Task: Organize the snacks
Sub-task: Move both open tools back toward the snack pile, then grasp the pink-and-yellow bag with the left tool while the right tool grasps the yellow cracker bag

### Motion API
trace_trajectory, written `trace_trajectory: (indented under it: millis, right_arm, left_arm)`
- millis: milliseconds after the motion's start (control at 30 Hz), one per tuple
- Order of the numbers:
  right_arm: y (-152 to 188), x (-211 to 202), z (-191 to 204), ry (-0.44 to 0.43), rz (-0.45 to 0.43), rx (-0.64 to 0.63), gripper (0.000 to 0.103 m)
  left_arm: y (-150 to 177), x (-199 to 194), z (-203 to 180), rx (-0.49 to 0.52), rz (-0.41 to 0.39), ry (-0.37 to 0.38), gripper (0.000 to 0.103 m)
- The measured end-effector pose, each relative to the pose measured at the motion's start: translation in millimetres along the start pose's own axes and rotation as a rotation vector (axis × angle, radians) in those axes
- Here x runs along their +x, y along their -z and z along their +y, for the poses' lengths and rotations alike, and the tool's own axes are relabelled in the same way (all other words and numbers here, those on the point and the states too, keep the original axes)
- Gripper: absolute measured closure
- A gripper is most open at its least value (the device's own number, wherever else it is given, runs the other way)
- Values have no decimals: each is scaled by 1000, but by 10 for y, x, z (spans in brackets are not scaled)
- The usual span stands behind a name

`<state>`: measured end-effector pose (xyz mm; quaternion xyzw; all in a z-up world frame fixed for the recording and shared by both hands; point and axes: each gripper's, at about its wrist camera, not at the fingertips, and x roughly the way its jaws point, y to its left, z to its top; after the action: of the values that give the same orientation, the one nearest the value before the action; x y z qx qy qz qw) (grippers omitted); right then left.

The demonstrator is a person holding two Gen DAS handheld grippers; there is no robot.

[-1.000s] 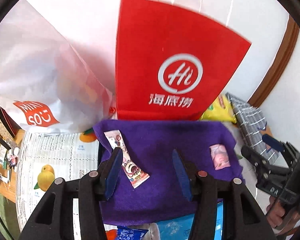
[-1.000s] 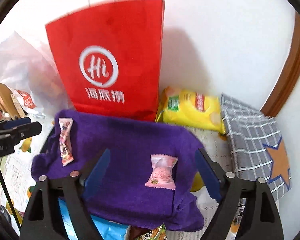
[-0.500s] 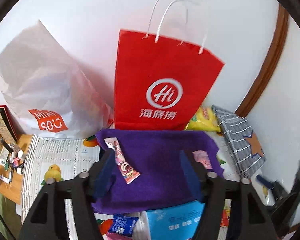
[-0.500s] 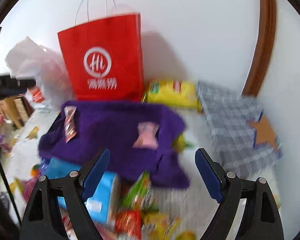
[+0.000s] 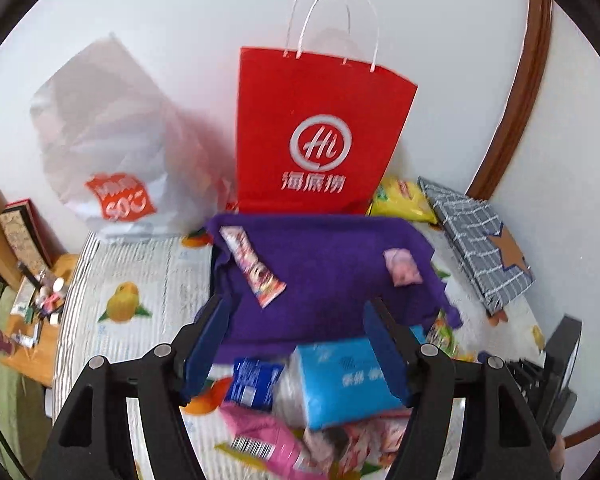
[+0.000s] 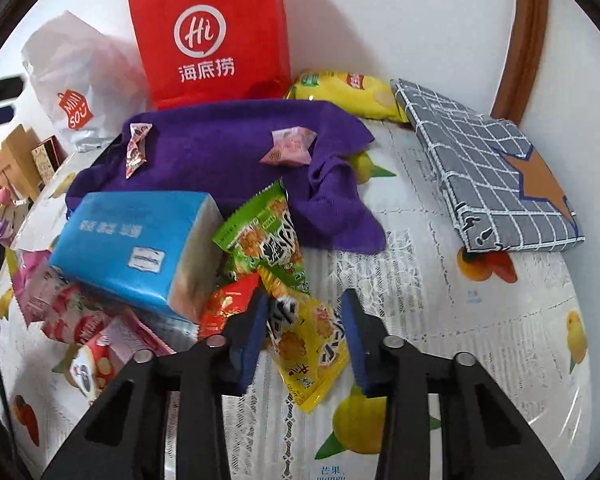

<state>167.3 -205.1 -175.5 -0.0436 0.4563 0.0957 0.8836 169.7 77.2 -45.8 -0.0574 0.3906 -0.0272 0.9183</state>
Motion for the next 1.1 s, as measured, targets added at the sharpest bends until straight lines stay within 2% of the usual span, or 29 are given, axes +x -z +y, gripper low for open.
trace_trajectory:
  millis: [200,333,467,600,733,900,1100]
  right_arm:
    - [8,55,57,12,6,-55,77]
    - [46,157,40,22,18,-76,62]
    - [127,196,-48,-4,32,-48,56]
    - [272,245,-71,9,60,-64,55]
    - [355,139,-119,-8,21,-20,59]
    - [499,59,-118,-37,-14,26,59]
    - [580,67,-17,29,-51,-15,57]
  left_arm:
    - [368,-58,185,-25,25,-32,35]
    - [585,-37,336,-63,57,-42,35]
    - [753,-7,488,-100,87,-51,35]
    - [891,15,561,-126,102,-38,35]
    - [999,103,522,-132,130,-3,34]
    - [1098,232,449,-159,131,31,29]
    - [1110,502,412,-193,173,-8,29]
